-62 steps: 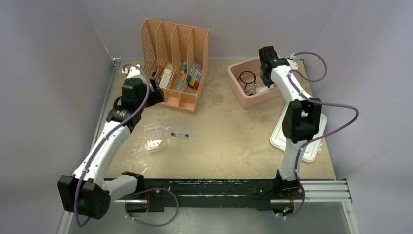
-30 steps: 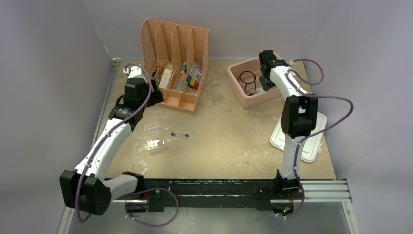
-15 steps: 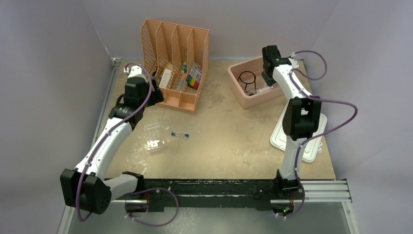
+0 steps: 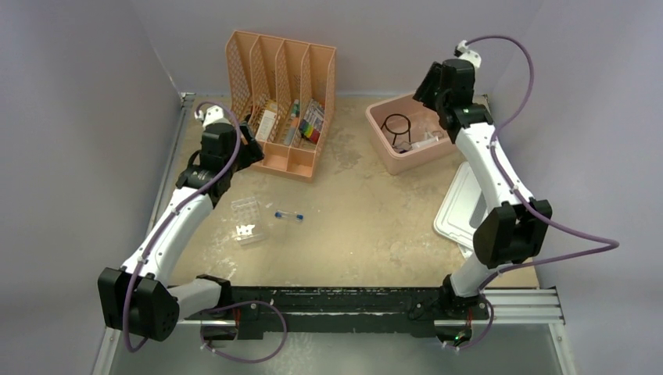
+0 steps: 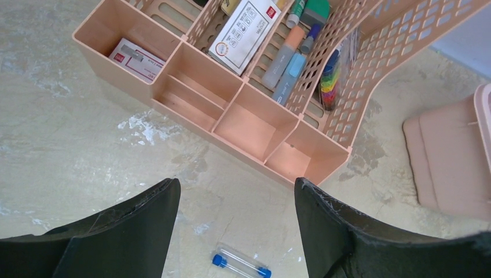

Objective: Organize the chemistry lab equipment

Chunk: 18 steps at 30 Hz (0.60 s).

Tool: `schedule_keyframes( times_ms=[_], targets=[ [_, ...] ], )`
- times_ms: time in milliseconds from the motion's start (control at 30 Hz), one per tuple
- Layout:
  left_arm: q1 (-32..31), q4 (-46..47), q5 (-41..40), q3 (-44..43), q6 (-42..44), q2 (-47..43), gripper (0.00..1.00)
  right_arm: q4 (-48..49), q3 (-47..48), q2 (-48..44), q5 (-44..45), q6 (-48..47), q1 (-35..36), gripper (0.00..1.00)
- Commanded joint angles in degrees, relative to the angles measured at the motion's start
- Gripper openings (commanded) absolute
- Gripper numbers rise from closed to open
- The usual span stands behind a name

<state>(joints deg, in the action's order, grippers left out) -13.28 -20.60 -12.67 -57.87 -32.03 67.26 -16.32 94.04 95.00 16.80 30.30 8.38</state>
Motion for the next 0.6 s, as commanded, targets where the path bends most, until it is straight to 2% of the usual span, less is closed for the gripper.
schedule_keyframes(
  times_ms=[0,133,300,567],
  targets=[
    [-0.3,2.0,-4.0,-0.6,-5.8,0.3,0.72,7.3,-3.6,-4.0,-12.7,-14.6,3.3,0.58],
    [-0.3,-1.8,-9.1,-2.4,-9.3,1.8,0.71,7.5,-6.4,-5.7,-18.5,-23.1,9.6,0.6],
    [-0.2,-4.2,-11.8,-4.1,-11.3,3.2,0.7,9.7,-12.2,-6.1,-28.0,-25.6,17.4,0.6],
    [-0.1,-6.7,-18.6,-5.6,-13.3,2.6,0.68,5.7,-13.6,3.1,-30.7,-29.9,31.7,0.63]
  ],
)
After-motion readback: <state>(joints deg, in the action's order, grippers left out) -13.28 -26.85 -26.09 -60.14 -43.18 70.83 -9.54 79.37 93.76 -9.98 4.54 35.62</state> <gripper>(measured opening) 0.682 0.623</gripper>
